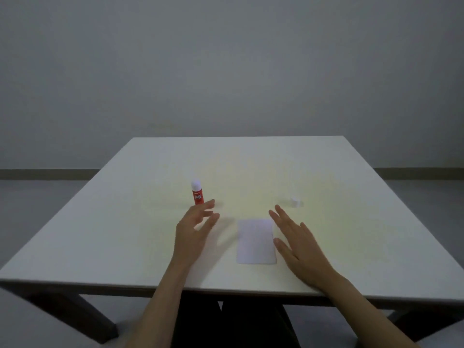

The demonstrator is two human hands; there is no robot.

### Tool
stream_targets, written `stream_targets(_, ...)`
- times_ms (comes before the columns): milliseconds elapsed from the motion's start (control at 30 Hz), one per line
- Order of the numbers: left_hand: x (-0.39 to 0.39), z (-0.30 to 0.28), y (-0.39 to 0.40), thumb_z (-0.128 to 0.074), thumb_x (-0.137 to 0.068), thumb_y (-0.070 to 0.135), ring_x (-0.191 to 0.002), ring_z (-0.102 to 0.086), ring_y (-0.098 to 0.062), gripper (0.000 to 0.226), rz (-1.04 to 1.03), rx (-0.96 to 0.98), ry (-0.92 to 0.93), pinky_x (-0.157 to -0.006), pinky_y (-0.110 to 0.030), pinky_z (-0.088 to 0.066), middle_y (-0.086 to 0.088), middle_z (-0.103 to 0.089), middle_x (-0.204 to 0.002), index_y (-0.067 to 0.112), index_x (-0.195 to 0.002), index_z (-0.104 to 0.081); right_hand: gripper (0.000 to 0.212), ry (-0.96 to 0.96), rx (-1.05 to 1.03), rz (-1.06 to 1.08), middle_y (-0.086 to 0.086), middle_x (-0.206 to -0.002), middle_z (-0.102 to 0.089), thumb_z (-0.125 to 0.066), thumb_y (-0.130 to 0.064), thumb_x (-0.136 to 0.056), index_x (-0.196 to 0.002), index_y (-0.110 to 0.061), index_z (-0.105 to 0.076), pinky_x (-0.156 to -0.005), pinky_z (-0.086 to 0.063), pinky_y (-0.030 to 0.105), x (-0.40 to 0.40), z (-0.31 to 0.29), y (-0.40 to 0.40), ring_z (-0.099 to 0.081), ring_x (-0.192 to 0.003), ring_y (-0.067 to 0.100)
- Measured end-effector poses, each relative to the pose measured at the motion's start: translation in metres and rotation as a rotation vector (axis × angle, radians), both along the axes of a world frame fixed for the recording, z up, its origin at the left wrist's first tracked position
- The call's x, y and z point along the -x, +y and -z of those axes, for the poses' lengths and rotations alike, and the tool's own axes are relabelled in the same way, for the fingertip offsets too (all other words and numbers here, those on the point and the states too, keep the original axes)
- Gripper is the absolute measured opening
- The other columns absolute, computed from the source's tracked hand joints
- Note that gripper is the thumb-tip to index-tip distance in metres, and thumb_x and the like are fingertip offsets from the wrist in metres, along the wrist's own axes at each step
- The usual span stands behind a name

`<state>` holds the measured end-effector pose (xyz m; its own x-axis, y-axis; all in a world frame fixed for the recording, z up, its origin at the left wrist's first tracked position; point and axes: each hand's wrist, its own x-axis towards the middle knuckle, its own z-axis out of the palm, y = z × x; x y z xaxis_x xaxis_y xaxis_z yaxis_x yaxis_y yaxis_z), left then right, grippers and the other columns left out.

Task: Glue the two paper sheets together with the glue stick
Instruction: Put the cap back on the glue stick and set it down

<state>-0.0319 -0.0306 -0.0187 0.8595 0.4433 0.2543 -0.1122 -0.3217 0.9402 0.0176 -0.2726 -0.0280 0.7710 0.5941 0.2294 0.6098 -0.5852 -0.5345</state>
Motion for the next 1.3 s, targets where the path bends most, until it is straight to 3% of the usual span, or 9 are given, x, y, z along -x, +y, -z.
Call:
stream_targets(67,-0.003,-0.001,0.006,-0.07,-0.081,0.012,-0.093,-0.065,-0.013,0.028,-0.296,0.097,-0.039,-0.084,-0.028,-0.053,0.001,-0.067,-0.103,0.024,-0.105,-0.064,0.039,-0.08,-0.167,0.098,-0.005,-0.145,-0.041,-0.052,-0.013,-0.093,-0.131,-0.021,-0.051,-0.11,-0.028,0.029,0.001,-0.001,-0.003,-0.041,-0.129,0.007)
stream_targets(133,-0.013,-0.004,0.014,-0.074,-0.077,0.009,-0.099,-0.062,-0.017,0.045,-0.392,0.127,0.005,-0.088,-0.029,-0.051,-0.005,-0.065,-0.109,0.015,-0.119,-0.059,0.02,-0.217,-0.319,0.253,0.006,-0.102,-0.072,-0.066,0.002,-0.081,-0.097,-0.009,-0.071,-0.083,-0.047,0.02,0.003,-0.003,-0.006,-0.068,-0.094,0.023)
stream_targets(267,-0.037,-0.006,0.015,-0.074,-0.077,0.017,-0.11,-0.057,-0.02,0.05,-0.318,0.029,0.159,-0.089,-0.02,-0.04,-0.001,-0.064,-0.116,0.011,-0.123,-0.056,0.01,-0.175,-0.433,0.339,0.003,-0.067,-0.071,-0.072,0.005,-0.075,-0.075,-0.005,-0.072,-0.063,-0.044,0.011,0.005,-0.004,-0.01,-0.062,-0.059,0.015)
stream_targets(400,-0.051,-0.003,0.012,-0.065,-0.081,0.017,-0.076,-0.052,-0.016,0.009,-0.355,-0.051,0.123,-0.064,-0.016,-0.036,-0.001,-0.063,-0.078,0.01,-0.086,-0.062,0.011,-0.142,-0.425,0.314,0.001,-0.063,-0.069,-0.073,0.003,-0.074,-0.069,-0.005,-0.07,-0.059,-0.04,0.007,0.003,-0.001,-0.009,-0.056,-0.066,0.013)
stream_targets(733,-0.047,-0.015,0.013,-0.059,-0.081,0.029,-0.051,-0.049,-0.003,0.032,-0.286,-0.107,0.137,-0.056,-0.022,-0.035,0.007,-0.065,-0.053,0.011,-0.055,-0.062,0.011,-0.117,-0.369,0.278,0.0,-0.064,-0.069,-0.071,-0.002,-0.077,-0.071,-0.01,-0.069,-0.057,-0.039,0.007,-0.003,0.005,-0.009,-0.055,-0.057,0.011)
stream_targets(933,-0.04,-0.064,-0.009,-0.07,-0.08,0.023,-0.091,-0.07,-0.008,0.007,0.156,0.204,0.041,-0.083,-0.019,-0.046,0.005,-0.078,-0.087,0.02,-0.08,-0.076,0.041,0.167,-0.457,0.152,-0.007,-0.105,-0.061,-0.053,-0.021,-0.093,-0.133,-0.023,-0.047,-0.072,-0.044,0.012,-0.004,-0.024,0.023,-0.057,-0.087,0.004)
stream_targets(1033,-0.035,-0.077,-0.022,-0.065,-0.083,0.01,-0.092,-0.072,-0.015,0.013,0.369,0.267,0.01,-0.081,-0.017,-0.053,0.0,-0.078,-0.089,0.017,-0.091,-0.073,0.046,0.619,-0.473,-0.143,-0.005,-0.122,-0.06,-0.044,-0.036,-0.095,-0.14,-0.025,-0.038,-0.078,-0.051,0.025,-0.017,-0.052,0.04,-0.063,-0.094,0.012)
stream_targets(1167,-0.03,-0.085,-0.029,-0.063,-0.083,0.005,-0.085,-0.073,-0.016,0.016,0.439,0.243,-0.005,-0.074,-0.018,-0.054,0.0,-0.078,-0.084,0.015,-0.093,-0.072,0.036,0.905,-0.541,-0.436,0.005,-0.099,-0.07,-0.046,-0.034,-0.092,-0.12,-0.014,-0.058,-0.07,-0.053,0.026,-0.028,-0.066,0.045,-0.064,-0.081,0.02)
stream_targets(1300,-0.03,-0.086,-0.035,-0.071,-0.076,0.005,-0.084,-0.073,-0.018,0.02,0.332,0.2,-0.072,-0.076,-0.022,-0.057,0.001,-0.078,-0.083,0.023,-0.082,-0.076,0.011,0.544,-0.66,-0.184,-0.003,-0.069,-0.07,-0.061,-0.02,-0.088,-0.094,-0.014,-0.068,-0.057,-0.046,0.021,-0.024,-0.054,0.053,-0.061,-0.06,0.012)
